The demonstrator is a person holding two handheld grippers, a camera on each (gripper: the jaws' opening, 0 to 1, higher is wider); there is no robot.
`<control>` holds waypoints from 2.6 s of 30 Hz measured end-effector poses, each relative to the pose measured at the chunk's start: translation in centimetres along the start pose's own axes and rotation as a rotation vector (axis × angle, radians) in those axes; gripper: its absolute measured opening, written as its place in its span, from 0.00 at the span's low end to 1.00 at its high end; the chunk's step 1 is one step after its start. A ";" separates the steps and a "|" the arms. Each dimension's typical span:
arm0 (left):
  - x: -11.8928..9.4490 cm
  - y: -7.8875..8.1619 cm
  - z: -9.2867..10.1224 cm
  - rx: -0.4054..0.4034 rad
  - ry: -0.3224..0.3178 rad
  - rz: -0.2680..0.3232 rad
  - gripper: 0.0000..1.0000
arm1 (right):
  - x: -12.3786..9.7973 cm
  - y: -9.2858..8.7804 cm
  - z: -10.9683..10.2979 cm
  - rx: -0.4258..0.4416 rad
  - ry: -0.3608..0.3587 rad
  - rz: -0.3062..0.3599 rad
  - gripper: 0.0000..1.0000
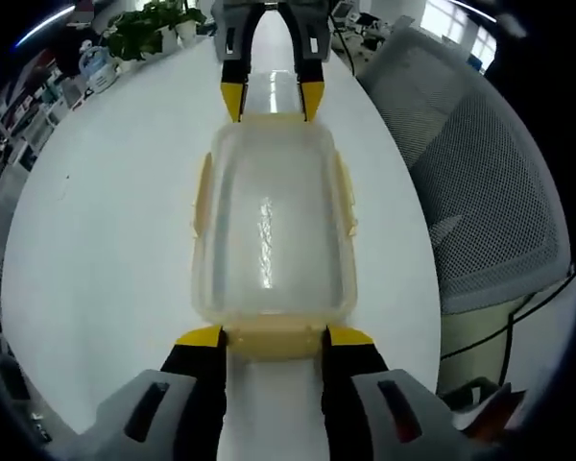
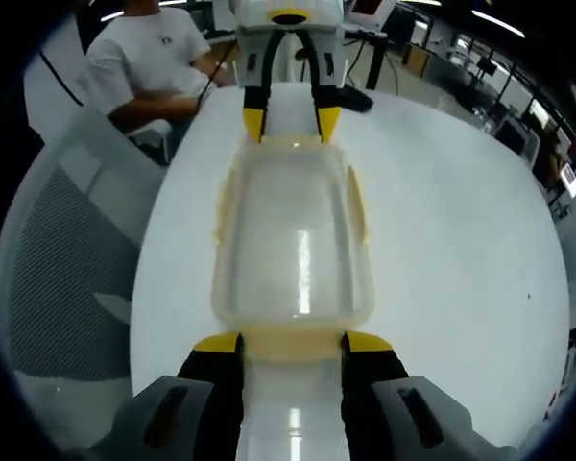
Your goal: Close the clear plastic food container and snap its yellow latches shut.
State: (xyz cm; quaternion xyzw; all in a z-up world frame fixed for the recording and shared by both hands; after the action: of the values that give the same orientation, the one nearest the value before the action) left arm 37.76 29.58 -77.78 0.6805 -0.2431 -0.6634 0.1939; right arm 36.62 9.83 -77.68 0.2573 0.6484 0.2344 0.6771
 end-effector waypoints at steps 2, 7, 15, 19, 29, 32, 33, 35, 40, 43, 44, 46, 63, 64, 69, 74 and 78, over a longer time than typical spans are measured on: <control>-0.1 0.4 -0.2 0.002 0.002 -0.001 0.37 | -0.5 0.0 0.2 -0.003 -0.003 0.002 0.38; -0.6 1.6 -0.5 0.009 0.007 0.003 0.37 | -1.9 0.3 0.5 -0.012 -0.011 0.012 0.38; -0.9 3.4 -1.5 0.018 0.022 0.011 0.37 | -3.6 0.1 1.3 -0.020 -0.024 0.009 0.38; -0.6 4.2 -1.6 0.030 0.023 0.008 0.37 | -4.5 -0.2 1.3 -0.020 -0.028 0.005 0.38; 0.0 6.3 -1.7 0.033 0.022 0.016 0.37 | -6.2 -1.4 1.2 -0.019 -0.030 -0.012 0.38; 0.2 7.1 -1.6 0.037 0.018 0.017 0.37 | -6.9 -1.8 1.1 -0.017 -0.031 -0.016 0.38; 0.3 7.4 -1.7 0.035 0.017 0.019 0.37 | -7.3 -2.1 1.1 -0.017 -0.034 -0.016 0.38; 0.9 8.1 -1.7 0.040 0.015 0.019 0.37 | -7.9 -2.6 1.1 -0.009 -0.037 -0.013 0.38; 1.9 9.8 -2.0 0.052 0.009 0.021 0.37 | -9.2 -4.0 1.0 -0.001 -0.043 -0.022 0.38; 2.3 10.6 -2.1 0.058 0.005 0.023 0.37 | -9.8 -4.6 1.0 0.006 -0.046 -0.025 0.38; 2.5 10.8 -2.2 0.062 0.005 0.024 0.37 | -10.0 -4.8 1.0 0.008 -0.047 -0.026 0.38; 2.7 11.1 -2.3 0.059 0.002 0.023 0.37 | -10.4 -5.1 1.0 0.010 -0.050 -0.026 0.38; 3.2 12.1 -2.4 0.064 -0.012 0.020 0.37 | -10.9 -5.8 0.9 0.021 -0.055 -0.035 0.38; 3.3 12.1 -2.4 0.063 -0.014 0.022 0.37 | -11.0 -5.9 0.8 0.021 -0.053 -0.037 0.38; 3.7 12.5 -2.4 0.062 -0.016 0.027 0.37 | -11.4 -6.5 0.9 0.022 -0.054 -0.042 0.38; 4.3 13.2 -2.3 0.063 -0.019 0.029 0.37 | -11.9 -7.0 0.8 0.025 -0.053 -0.046 0.38; 4.6 13.7 -2.3 0.062 -0.023 0.031 0.37 | -12.1 -7.6 0.7 0.028 -0.053 -0.050 0.38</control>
State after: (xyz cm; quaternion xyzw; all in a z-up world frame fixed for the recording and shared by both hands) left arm 39.04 15.74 -73.35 0.6747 -0.2766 -0.6601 0.1802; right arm 36.60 -3.90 -73.45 0.2566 0.6396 0.2017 0.6960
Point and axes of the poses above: the point that each gripper's makers call its tool centre point, and the gripper's own axes: x roughly forward along the fingers, z roughly to its right, y roughly out of its top, the point moved 5 cm from there along -x, roughly backward along the fingers, and after that the axes turned 15 degrees about z, right-handed, at the moved point
